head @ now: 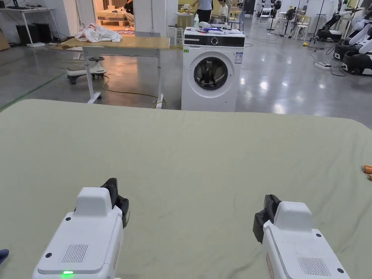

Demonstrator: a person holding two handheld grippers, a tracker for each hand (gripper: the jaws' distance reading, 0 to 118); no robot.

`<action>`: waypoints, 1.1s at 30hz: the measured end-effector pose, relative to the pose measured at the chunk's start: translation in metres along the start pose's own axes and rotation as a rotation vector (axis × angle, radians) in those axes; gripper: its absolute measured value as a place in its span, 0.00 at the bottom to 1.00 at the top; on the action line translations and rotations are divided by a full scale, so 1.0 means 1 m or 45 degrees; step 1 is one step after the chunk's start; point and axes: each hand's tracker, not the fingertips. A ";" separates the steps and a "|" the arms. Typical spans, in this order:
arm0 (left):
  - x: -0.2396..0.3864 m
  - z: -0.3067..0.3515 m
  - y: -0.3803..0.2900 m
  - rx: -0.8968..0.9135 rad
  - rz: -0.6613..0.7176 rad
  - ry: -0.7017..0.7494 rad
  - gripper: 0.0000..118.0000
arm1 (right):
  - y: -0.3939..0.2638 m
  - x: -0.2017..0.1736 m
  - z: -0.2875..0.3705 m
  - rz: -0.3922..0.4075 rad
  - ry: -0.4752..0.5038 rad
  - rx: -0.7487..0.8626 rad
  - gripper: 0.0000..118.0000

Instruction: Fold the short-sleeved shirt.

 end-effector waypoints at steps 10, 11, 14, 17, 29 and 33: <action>-0.003 0.002 0.000 0.008 0.014 0.007 0.72 | -0.012 -0.002 -0.003 0.003 -0.039 0.001 0.84; -0.002 0.002 -0.001 0.009 0.007 0.007 0.72 | -0.013 -0.001 -0.004 0.006 -0.039 0.003 0.85; -0.001 0.002 -0.001 0.004 -0.016 -0.002 0.75 | -0.014 -0.001 -0.004 0.022 -0.034 0.006 0.87; 0.001 0.003 -0.003 0.009 -0.027 0.009 0.78 | -0.014 0.001 -0.004 0.016 -0.034 0.020 0.88; -0.001 0.000 -0.005 -0.022 -0.024 0.011 0.78 | -0.005 0.012 -0.009 -0.187 0.042 -0.015 0.91; -0.001 -0.002 -0.009 -0.041 -0.025 0.033 0.78 | -0.003 0.006 -0.017 -0.117 -0.113 -0.108 0.91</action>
